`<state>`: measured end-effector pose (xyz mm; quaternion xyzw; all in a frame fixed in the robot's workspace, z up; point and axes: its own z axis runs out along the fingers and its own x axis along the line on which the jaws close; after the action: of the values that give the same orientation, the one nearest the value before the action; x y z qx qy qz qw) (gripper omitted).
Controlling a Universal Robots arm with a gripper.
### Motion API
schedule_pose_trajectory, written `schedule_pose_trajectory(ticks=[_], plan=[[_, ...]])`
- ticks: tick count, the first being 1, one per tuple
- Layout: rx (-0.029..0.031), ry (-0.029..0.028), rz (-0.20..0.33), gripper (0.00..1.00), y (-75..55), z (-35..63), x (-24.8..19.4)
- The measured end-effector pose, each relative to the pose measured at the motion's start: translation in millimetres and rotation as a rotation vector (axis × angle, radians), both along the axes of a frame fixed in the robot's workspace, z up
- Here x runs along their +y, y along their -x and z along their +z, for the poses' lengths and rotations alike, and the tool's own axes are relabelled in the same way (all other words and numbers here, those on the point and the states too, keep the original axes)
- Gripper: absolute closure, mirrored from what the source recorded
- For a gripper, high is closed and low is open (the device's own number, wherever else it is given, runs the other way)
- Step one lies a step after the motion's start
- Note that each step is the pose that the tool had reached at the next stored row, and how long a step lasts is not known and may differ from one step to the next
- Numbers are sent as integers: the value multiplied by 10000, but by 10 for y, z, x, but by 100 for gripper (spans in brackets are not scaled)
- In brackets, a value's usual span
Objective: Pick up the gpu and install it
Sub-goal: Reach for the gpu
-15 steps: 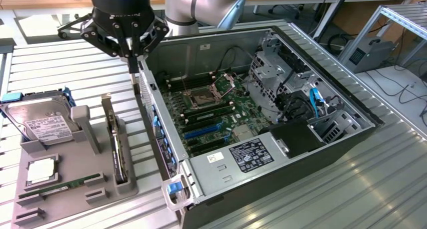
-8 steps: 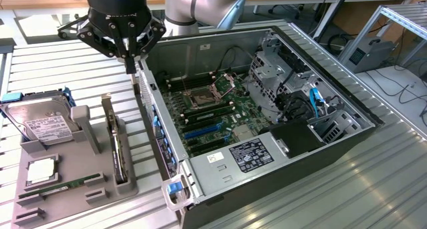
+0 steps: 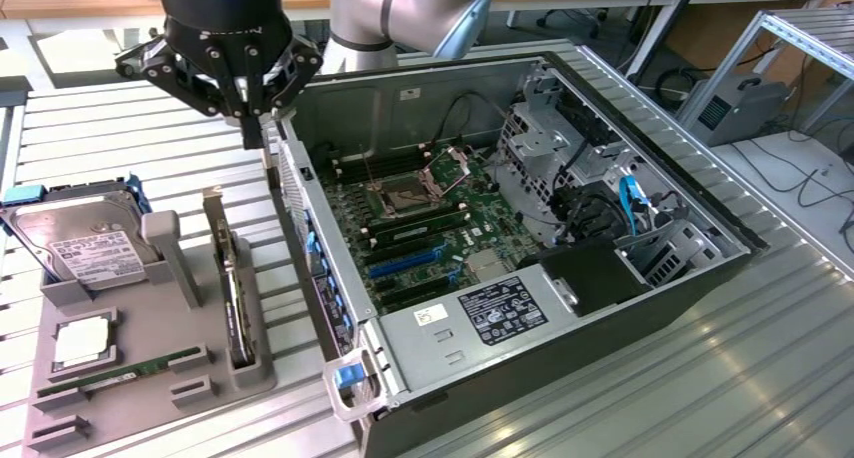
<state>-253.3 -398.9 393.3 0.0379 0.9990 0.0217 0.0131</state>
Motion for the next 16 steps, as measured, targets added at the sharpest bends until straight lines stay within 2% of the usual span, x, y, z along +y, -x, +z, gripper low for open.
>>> schedule_pose_trajectory(ticks=[4,16], plan=[[0,0,1,89,88,0,0],[1,1,1,89,138,0,0]])
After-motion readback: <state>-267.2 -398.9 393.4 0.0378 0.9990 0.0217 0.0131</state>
